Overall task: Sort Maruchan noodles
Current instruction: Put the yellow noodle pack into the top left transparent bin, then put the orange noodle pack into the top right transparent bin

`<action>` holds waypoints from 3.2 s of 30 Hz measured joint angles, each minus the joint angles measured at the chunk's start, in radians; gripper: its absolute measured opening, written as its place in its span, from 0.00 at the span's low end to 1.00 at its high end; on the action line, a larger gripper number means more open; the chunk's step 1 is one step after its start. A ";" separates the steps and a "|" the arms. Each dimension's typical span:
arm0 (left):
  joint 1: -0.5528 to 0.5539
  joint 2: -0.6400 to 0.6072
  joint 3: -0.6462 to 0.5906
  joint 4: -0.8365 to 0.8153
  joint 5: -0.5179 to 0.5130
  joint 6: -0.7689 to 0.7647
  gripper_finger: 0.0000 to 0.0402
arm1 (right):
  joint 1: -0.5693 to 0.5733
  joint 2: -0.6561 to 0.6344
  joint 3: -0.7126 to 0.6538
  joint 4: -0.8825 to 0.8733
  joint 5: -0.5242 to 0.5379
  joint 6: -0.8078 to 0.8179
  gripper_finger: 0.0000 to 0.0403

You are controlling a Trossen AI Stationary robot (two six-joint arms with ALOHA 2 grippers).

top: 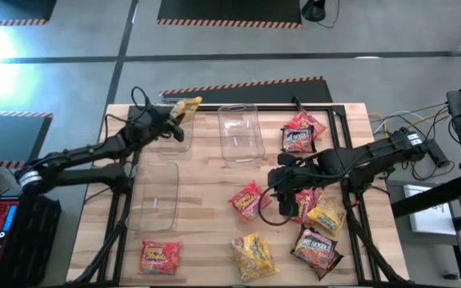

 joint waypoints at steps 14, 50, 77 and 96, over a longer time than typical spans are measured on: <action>0.118 0.042 -0.109 0.124 0.047 -0.009 0.26 | 0.000 0.000 0.000 0.000 0.000 0.000 0.42; 0.243 0.402 -0.109 0.336 0.157 0.033 0.38 | 0.000 0.001 0.000 0.008 0.000 0.000 0.42; 0.267 0.417 -0.109 0.505 -0.014 0.170 0.46 | 0.000 0.001 0.000 0.009 0.000 0.000 0.42; -0.139 0.277 -0.109 0.515 0.201 -0.061 0.44 | 0.000 0.001 0.000 0.016 0.000 0.000 0.42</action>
